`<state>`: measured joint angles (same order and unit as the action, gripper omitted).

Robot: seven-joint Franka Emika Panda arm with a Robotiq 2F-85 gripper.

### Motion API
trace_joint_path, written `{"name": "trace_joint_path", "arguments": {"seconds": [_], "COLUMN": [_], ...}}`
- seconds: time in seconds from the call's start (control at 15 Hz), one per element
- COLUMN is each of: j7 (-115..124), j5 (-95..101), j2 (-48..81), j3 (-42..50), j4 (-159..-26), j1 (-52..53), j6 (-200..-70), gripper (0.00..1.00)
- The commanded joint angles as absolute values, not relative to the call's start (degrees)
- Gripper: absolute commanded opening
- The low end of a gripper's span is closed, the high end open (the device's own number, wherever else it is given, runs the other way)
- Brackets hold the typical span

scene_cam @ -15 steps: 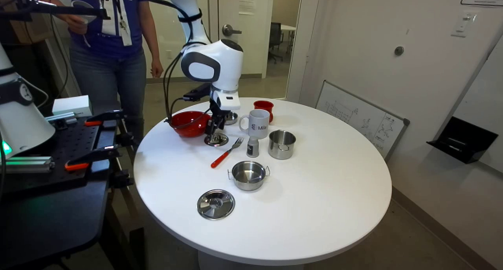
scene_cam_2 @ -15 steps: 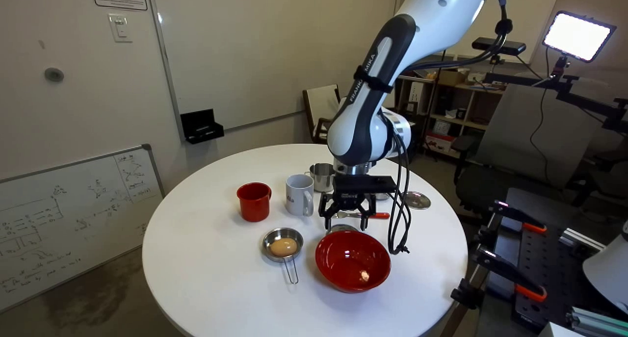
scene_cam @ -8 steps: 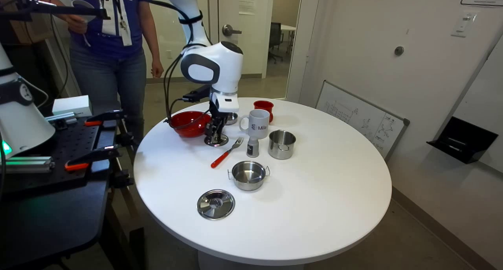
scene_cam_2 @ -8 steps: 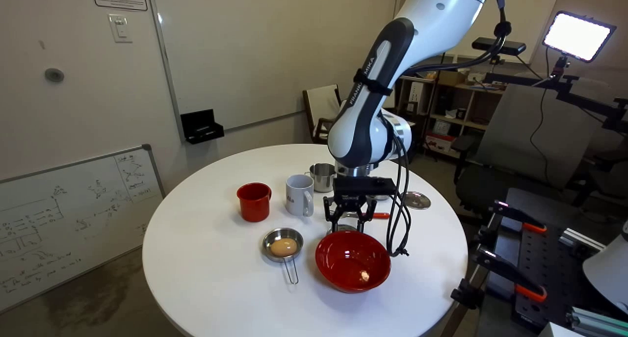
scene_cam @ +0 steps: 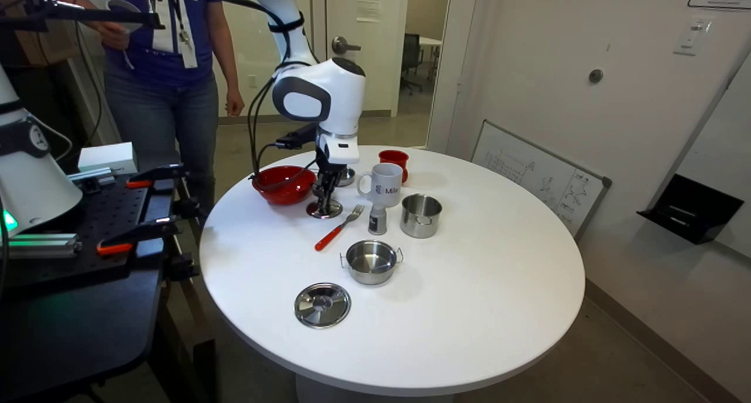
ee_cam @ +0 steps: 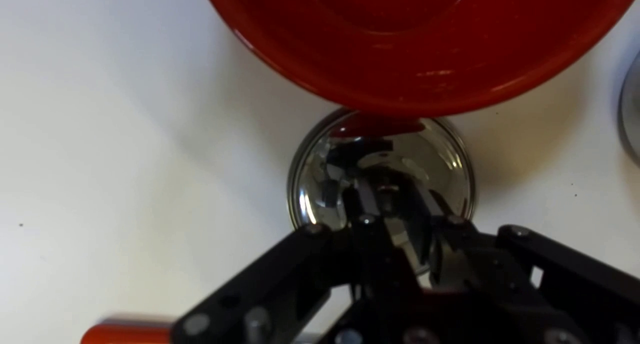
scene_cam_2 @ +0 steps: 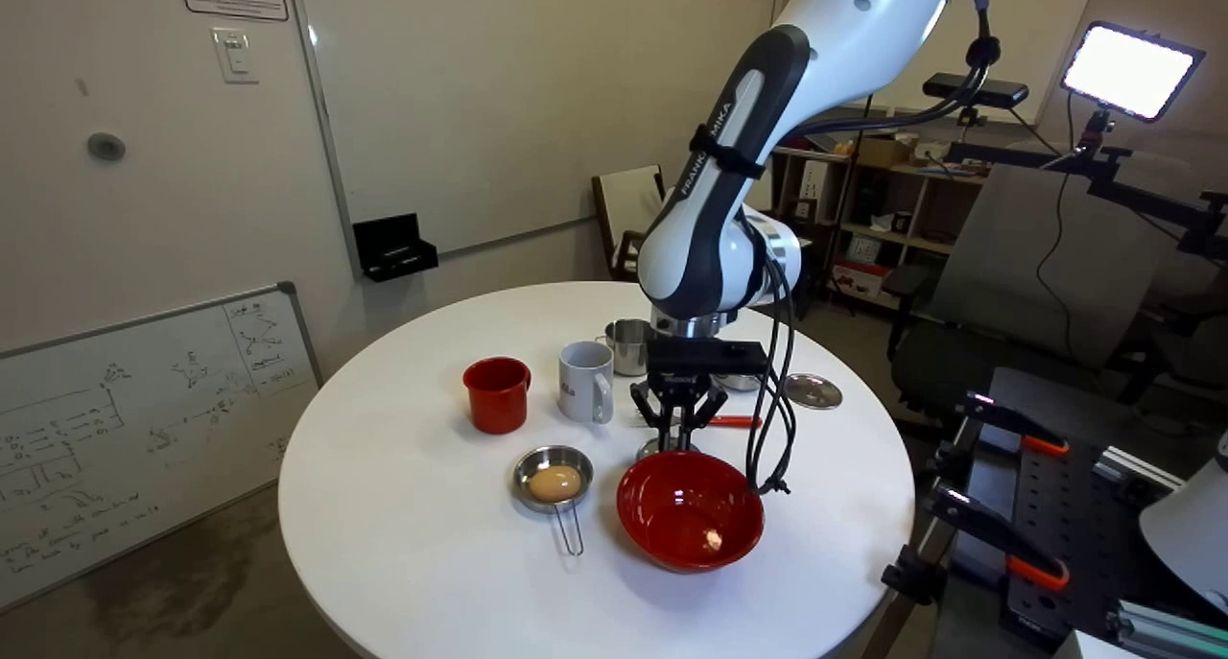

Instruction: Put the left lid on the silver pot closest to you

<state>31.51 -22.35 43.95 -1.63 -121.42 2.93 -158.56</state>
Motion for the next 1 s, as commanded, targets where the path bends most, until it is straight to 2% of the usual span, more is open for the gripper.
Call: {"name": "trace_joint_path", "arguments": {"seconds": [0.0, 0.93], "j7": [32.6, 35.9], "j5": [-23.6, -15.9], "j2": [44.7, 30.9], "j3": [-0.9, 8.3], "j4": [-120.5, -125.3], "j1": [3.9, 10.7], "j6": [-157.9, -156.3], "gripper": [0.09, 0.09]}}
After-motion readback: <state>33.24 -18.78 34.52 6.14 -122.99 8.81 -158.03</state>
